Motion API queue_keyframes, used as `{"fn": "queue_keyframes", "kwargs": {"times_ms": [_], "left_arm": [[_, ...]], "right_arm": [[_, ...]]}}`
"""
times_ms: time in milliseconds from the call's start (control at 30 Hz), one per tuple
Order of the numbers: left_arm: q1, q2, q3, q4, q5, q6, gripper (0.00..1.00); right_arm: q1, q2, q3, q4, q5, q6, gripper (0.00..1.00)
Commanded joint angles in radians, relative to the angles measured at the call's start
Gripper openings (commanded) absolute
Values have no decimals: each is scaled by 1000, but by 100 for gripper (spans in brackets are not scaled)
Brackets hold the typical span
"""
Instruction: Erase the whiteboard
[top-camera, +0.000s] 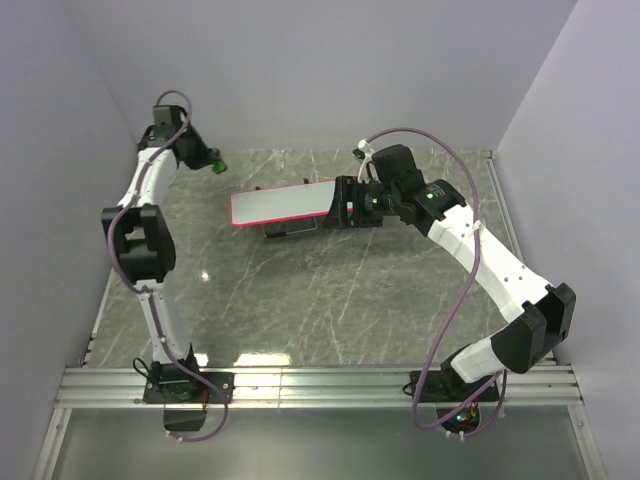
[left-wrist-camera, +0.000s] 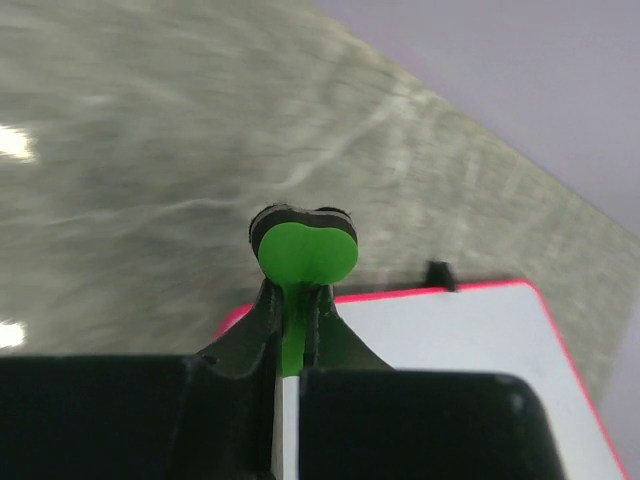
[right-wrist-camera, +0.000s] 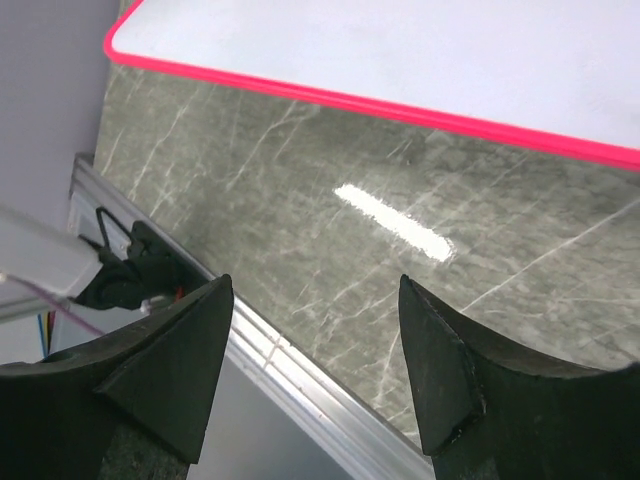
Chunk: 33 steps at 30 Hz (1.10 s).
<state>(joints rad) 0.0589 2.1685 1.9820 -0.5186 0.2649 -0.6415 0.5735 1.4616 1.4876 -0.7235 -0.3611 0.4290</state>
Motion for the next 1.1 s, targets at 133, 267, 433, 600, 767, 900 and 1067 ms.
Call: {"fn": "queue_keyframes", "kwargs": {"times_ms": [133, 267, 433, 600, 767, 900, 1067], "left_arm": [[50, -255, -260, -256, -231, 143, 0], [48, -396, -463, -258, -242, 146, 0], [47, -466, -638, -264, -248, 148, 44], [45, -513, -680, -291, -262, 144, 99], [38, -536, -556, -360, -309, 155, 99], [38, -446, -315, -441, -291, 141, 99], [27, -336, -88, -425, -193, 102, 84]], "right_arm": [[-37, -38, 120, 55, 161, 24, 73], [-57, -20, 175, 78, 172, 25, 79], [-66, 22, 261, 72, 185, 8, 88], [-77, 6, 272, 61, 276, -15, 90], [-86, -38, 221, 70, 434, 7, 92], [-95, -11, 256, 6, 452, -9, 92], [-107, 17, 316, -73, 409, -13, 90]]}}
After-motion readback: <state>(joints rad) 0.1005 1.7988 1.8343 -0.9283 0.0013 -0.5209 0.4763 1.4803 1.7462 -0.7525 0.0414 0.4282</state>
